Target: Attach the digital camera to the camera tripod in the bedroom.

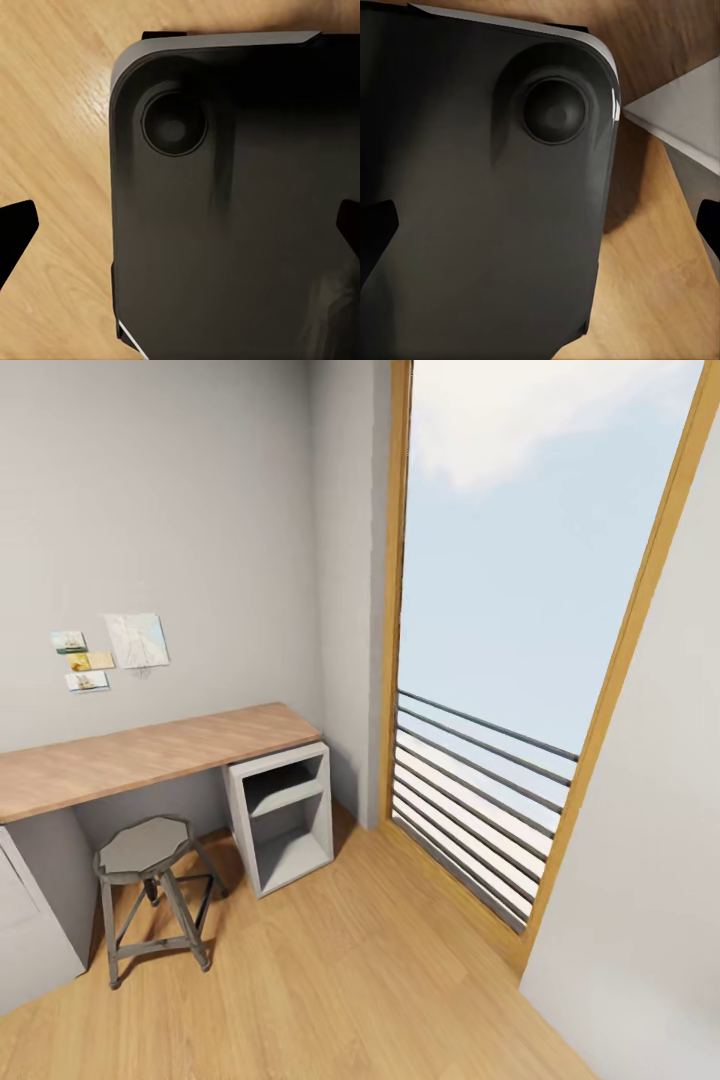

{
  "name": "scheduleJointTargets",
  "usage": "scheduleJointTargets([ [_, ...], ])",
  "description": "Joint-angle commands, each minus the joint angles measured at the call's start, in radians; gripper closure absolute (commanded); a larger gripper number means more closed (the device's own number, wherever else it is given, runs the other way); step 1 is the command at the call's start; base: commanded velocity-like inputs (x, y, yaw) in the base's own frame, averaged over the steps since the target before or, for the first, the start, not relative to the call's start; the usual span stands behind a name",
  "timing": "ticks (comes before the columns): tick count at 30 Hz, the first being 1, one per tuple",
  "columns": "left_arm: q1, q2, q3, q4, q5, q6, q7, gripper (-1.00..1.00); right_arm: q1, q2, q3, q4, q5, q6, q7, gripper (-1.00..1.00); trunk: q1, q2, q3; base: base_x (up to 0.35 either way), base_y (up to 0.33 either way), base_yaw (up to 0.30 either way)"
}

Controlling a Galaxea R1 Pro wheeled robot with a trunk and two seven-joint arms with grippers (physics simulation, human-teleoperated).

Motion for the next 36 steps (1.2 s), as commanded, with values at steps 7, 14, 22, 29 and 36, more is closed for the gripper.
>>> scheduleJointTargets([
  [7, 0.0, 0.0, 0.001, -0.001, 0.001, -0.001, 0.002, -1.0, 0.0, 0.0, 0.0, 0.0, 0.009, -0.002, -0.001, -1.0, 0.0, 0.0, -0.001, 0.0, 0.0, 0.004],
  [14, 0.0, -0.002, 0.001, -0.002, 0.001, -0.002, 0.004, -1.0, 0.0, 0.0, 0.0, 0.0, 0.008, -0.002, -0.001, -1.0, 0.0, 0.0, -0.001, -0.022, 0.0, 0.001],
  [22, 0.0, -0.003, 0.002, -0.002, 0.001, -0.003, 0.003, -1.0, 0.0, 0.0, 0.0, 0.0, 0.008, -0.002, -0.001, -1.0, 0.0, 0.0, -0.001, -0.123, 0.0, 0.0],
  [29, 0.0, -0.003, 0.001, -0.002, 0.001, -0.003, 0.002, -1.0, 0.0, 0.0, 0.0, 0.0, 0.009, -0.002, -0.001, -1.0, 0.0, 0.0, -0.001, -0.013, 0.0, 0.0],
  [36, 0.0, -0.003, 0.001, -0.001, 0.001, -0.002, 0.003, -1.0, 0.0, 0.0, 0.0, 0.0, 0.009, -0.002, -0.001, -1.0, 0.0, 0.0, -0.001, -0.002, 0.0, 0.0],
])
